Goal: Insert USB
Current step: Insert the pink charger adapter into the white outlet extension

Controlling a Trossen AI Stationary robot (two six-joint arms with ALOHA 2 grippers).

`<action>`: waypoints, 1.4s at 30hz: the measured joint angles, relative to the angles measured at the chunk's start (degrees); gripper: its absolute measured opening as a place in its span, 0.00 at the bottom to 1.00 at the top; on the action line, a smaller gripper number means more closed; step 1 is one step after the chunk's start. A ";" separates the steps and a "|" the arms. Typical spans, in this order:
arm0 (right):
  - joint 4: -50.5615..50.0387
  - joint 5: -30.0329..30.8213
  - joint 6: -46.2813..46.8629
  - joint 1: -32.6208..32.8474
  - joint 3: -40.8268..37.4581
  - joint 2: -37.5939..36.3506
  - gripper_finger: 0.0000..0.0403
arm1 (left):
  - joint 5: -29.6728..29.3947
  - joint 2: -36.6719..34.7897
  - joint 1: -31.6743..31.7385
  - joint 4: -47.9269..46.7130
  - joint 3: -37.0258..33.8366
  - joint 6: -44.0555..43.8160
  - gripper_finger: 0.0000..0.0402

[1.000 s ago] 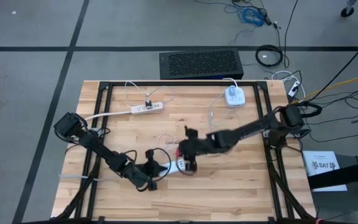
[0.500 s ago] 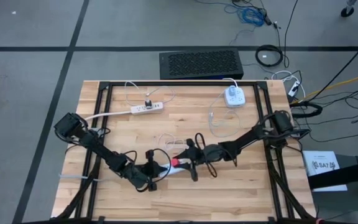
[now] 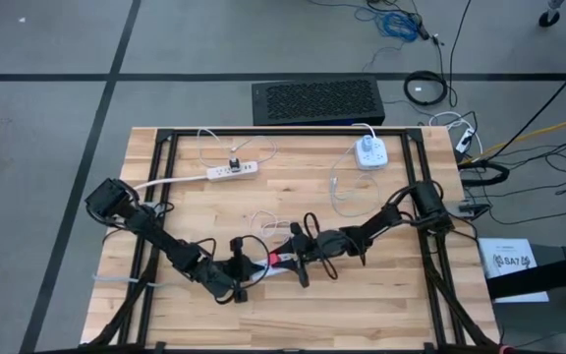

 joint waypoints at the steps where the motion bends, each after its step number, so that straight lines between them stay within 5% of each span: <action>1: -0.35 0.10 -0.36 0.02 0.02 -0.10 0.28 | 0.00 0.00 0.00 -0.02 0.01 -0.01 0.00; 27: -6.34 0.35 -1.09 1.24 -1.73 -0.64 0.28 | 0.13 0.02 0.02 0.31 0.09 -0.18 0.00; 42: -34.86 -0.33 1.59 1.31 -0.48 -12.40 0.28 | 0.42 0.04 0.17 0.68 0.09 -0.51 0.00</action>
